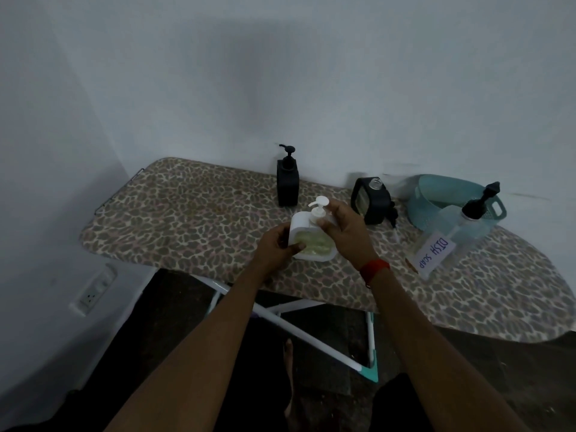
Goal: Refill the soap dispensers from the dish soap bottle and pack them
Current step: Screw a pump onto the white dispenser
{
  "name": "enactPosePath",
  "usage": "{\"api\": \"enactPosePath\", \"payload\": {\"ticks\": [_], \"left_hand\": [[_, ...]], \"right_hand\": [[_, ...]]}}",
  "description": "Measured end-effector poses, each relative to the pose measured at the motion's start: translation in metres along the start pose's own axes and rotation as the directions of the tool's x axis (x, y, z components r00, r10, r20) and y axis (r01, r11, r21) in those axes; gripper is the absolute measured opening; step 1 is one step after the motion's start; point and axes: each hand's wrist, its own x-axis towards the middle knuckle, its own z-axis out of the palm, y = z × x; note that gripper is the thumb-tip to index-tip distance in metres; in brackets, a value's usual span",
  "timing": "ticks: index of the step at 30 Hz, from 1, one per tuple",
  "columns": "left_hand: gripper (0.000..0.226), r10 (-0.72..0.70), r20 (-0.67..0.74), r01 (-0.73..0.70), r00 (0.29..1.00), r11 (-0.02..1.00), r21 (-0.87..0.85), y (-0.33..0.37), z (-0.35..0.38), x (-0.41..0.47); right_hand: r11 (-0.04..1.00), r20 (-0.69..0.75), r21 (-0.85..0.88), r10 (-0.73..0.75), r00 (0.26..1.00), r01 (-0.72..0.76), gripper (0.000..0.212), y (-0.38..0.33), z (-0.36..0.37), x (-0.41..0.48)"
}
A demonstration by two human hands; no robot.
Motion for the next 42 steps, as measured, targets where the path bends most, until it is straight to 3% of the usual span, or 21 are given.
{"api": "enactPosePath", "payload": {"ticks": [7,11,14,17,21,25,27,29,32,35,37,40,42], "left_hand": [[0.048,0.033,-0.007,-0.033,0.999,0.999,-0.014,-0.001,0.001,0.0],[0.047,0.032,-0.003,-0.032,0.999,0.999,-0.036,0.001,0.001,0.0],[0.046,0.026,-0.001,-0.026,1.0,0.998,-0.05,0.001,0.001,0.0],[0.045,0.031,-0.001,-0.031,1.0,0.998,-0.058,0.0,0.001,-0.001],[0.048,0.022,0.005,-0.021,1.0,0.997,-0.069,0.0,0.0,0.0],[0.049,0.014,0.005,-0.014,1.0,0.999,-0.035,0.0,-0.001,0.001],[0.048,0.012,0.005,-0.012,1.0,0.999,-0.034,-0.001,-0.001,0.002],[0.049,0.008,0.006,-0.008,1.0,0.999,-0.034,-0.002,-0.001,0.001],[0.052,-0.008,0.016,0.008,1.0,0.999,-0.034,-0.005,-0.001,0.003],[0.055,-0.008,0.016,0.008,1.0,0.999,-0.038,-0.003,-0.001,0.002],[0.056,-0.004,0.013,0.005,1.0,0.999,-0.039,-0.002,-0.001,0.001],[0.055,-0.016,0.008,0.016,1.0,1.0,-0.024,-0.001,-0.001,0.002],[0.057,-0.024,0.007,0.025,1.0,1.0,-0.019,-0.003,-0.001,0.003]], "right_hand": [[0.994,0.005,0.078,0.077,0.997,-0.077,0.03,-0.001,-0.001,0.008],[0.993,-0.009,0.061,0.098,0.995,-0.097,0.045,-0.003,0.003,0.01],[0.988,0.081,0.119,0.091,0.993,-0.101,0.031,-0.001,-0.002,0.012],[0.976,0.192,0.174,0.095,0.977,-0.129,0.035,0.002,-0.012,0.012],[0.963,0.185,0.18,0.169,0.968,-0.202,0.036,0.002,-0.009,0.016],[0.982,0.021,-0.112,0.157,0.987,-0.153,0.041,-0.003,0.009,0.021],[0.981,0.046,-0.142,0.143,0.989,-0.135,0.051,-0.004,0.009,0.023],[0.993,0.159,-0.018,0.118,0.98,-0.117,0.05,-0.002,-0.002,0.021],[0.946,0.336,0.253,0.112,0.935,-0.204,0.045,0.003,-0.019,0.015],[0.907,0.306,0.353,0.119,0.945,-0.228,0.04,0.005,-0.02,0.013],[0.917,0.223,0.321,0.17,0.96,-0.237,0.037,0.004,-0.012,0.014],[0.983,0.086,0.105,0.142,0.986,-0.151,0.044,0.0,0.002,0.018],[0.992,0.108,0.028,0.119,0.987,-0.122,0.049,-0.002,0.003,0.021]]}}
